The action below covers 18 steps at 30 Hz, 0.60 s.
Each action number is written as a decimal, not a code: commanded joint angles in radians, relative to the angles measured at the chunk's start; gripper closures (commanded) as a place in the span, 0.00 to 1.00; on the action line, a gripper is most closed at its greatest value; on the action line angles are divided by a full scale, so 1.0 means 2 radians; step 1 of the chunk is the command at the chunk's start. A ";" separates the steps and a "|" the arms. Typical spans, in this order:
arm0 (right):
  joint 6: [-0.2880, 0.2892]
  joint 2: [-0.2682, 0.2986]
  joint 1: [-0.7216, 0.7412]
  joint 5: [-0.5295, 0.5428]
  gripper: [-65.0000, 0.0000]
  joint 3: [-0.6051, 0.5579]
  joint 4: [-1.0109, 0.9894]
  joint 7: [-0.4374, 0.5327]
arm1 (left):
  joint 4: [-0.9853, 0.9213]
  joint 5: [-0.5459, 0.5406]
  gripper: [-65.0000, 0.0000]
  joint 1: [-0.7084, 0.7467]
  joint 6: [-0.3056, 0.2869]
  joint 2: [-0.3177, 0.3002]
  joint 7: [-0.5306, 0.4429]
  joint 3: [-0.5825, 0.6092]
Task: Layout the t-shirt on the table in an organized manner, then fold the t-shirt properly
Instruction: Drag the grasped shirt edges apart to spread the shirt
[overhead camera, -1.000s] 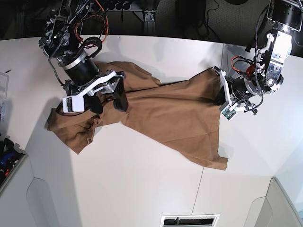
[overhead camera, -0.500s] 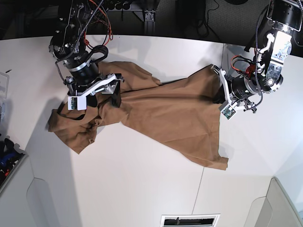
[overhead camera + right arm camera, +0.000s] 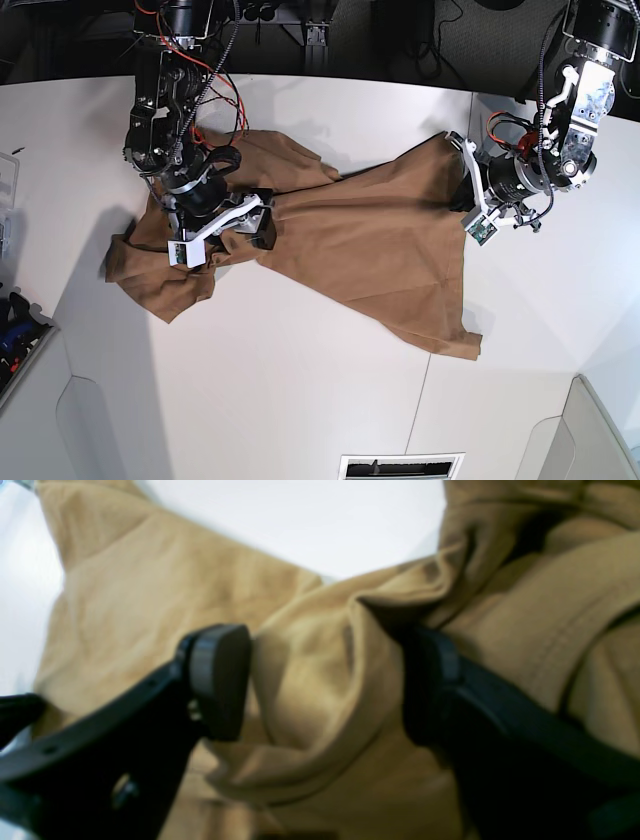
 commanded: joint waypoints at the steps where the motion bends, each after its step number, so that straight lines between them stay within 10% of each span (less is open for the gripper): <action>1: 0.011 -0.001 0.011 0.013 0.42 -0.001 0.015 0.010 | 0.006 -0.003 0.94 -0.007 0.000 -0.007 -0.009 -0.004; 5: 0.011 -0.001 0.011 0.016 0.97 -0.001 0.046 0.007 | 0.005 -0.003 0.94 -0.007 0.000 -0.007 -0.009 -0.004; 11: 0.017 0.000 0.001 0.016 1.00 0.001 0.126 -0.096 | -0.021 -0.001 0.94 -0.008 0.000 -0.007 -0.011 -0.004; 18: 0.017 0.002 -0.112 0.017 1.00 0.031 0.281 -0.102 | -0.054 0.007 0.94 -0.008 0.000 -0.007 -0.016 -0.004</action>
